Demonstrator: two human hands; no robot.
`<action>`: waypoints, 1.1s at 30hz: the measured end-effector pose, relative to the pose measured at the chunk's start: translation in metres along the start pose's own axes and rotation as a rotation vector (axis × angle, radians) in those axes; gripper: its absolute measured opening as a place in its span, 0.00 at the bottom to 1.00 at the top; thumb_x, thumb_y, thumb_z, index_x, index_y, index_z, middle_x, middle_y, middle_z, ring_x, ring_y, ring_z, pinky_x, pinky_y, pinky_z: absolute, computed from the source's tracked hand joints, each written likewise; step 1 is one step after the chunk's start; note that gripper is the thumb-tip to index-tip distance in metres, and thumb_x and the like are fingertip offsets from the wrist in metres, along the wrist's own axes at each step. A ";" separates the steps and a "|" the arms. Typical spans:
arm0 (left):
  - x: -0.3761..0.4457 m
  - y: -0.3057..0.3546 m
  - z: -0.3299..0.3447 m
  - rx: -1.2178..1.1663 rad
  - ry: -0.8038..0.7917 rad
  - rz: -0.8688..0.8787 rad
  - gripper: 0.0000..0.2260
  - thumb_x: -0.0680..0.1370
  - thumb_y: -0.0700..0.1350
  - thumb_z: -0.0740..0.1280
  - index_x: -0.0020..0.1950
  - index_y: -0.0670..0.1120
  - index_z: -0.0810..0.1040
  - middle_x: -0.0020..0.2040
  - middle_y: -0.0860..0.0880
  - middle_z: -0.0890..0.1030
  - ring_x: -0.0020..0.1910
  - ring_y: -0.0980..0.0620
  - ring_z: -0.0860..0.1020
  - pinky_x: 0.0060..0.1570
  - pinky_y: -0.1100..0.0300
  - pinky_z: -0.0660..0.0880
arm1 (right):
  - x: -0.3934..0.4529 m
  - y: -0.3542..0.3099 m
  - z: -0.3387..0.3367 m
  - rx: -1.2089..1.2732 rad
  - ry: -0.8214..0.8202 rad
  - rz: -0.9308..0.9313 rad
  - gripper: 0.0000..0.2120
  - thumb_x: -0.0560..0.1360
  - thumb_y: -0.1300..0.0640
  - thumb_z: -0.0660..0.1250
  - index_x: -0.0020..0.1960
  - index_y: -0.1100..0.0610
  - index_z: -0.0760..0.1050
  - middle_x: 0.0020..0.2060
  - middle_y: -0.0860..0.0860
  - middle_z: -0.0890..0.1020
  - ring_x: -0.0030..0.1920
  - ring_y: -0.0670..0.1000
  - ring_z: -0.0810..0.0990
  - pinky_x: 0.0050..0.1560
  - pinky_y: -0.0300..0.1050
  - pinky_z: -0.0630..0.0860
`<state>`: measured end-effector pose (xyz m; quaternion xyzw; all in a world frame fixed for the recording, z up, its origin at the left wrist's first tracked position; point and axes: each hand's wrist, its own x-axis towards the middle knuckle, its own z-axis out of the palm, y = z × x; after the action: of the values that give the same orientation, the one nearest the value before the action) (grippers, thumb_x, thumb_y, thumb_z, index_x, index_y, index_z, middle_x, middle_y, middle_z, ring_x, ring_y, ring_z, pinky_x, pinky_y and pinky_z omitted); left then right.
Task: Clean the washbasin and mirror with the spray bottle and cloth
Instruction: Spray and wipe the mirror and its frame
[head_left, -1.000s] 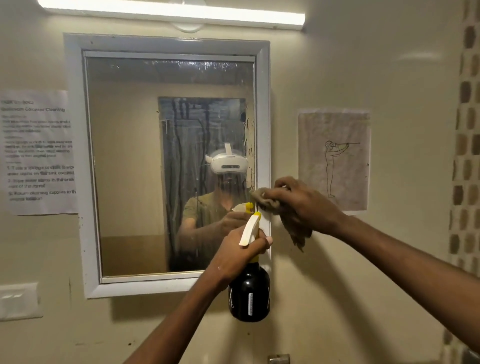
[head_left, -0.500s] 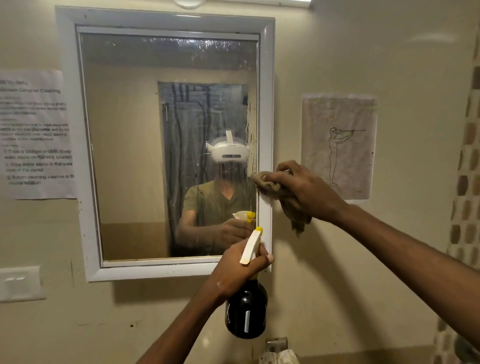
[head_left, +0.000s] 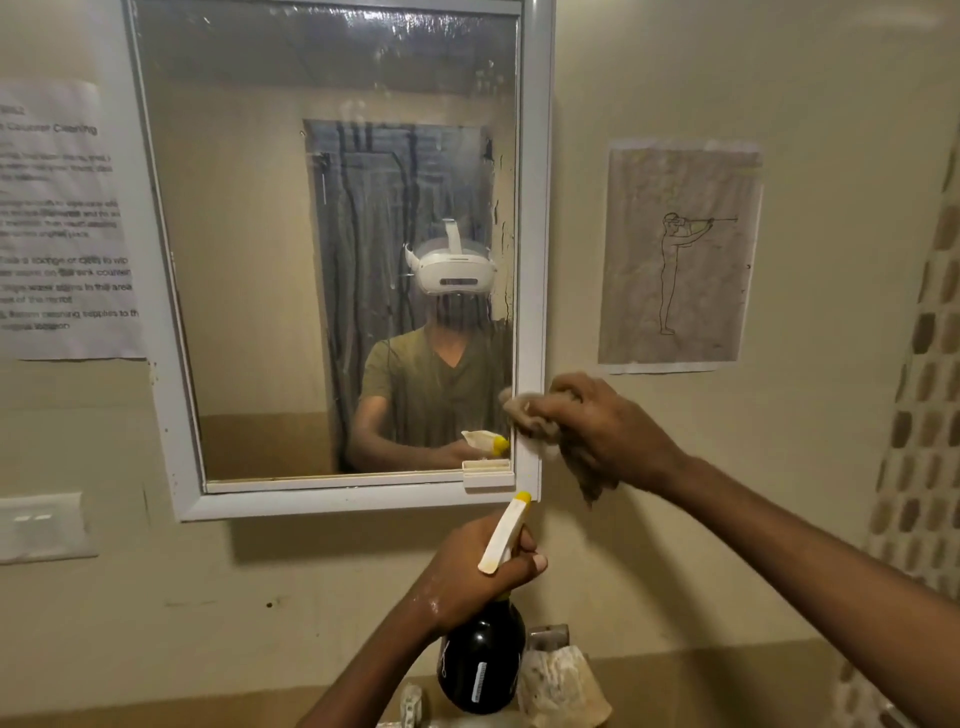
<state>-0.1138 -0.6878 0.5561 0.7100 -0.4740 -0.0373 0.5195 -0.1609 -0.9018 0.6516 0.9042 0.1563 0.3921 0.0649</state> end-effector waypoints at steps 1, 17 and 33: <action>-0.001 -0.001 0.001 0.023 0.013 0.008 0.12 0.68 0.54 0.69 0.41 0.46 0.77 0.33 0.52 0.78 0.32 0.57 0.74 0.36 0.62 0.71 | 0.010 0.002 -0.007 0.015 0.056 0.035 0.20 0.76 0.55 0.64 0.67 0.46 0.67 0.58 0.57 0.72 0.53 0.56 0.73 0.43 0.48 0.77; -0.017 -0.019 -0.005 -0.005 0.062 -0.018 0.12 0.70 0.51 0.69 0.39 0.42 0.76 0.32 0.46 0.77 0.30 0.56 0.72 0.34 0.63 0.70 | -0.080 -0.031 0.054 -0.039 0.079 0.117 0.22 0.70 0.62 0.71 0.61 0.51 0.71 0.54 0.57 0.74 0.47 0.58 0.77 0.39 0.46 0.75; -0.032 -0.045 -0.036 0.000 0.167 -0.020 0.12 0.70 0.55 0.68 0.39 0.46 0.77 0.34 0.46 0.78 0.33 0.56 0.75 0.36 0.66 0.71 | -0.056 -0.063 0.080 -0.510 0.273 -0.247 0.14 0.78 0.67 0.59 0.58 0.54 0.74 0.54 0.57 0.72 0.42 0.56 0.72 0.34 0.49 0.74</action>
<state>-0.0832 -0.6399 0.5237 0.7151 -0.4221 0.0168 0.5569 -0.1537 -0.8604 0.5431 0.7718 0.1687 0.5258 0.3152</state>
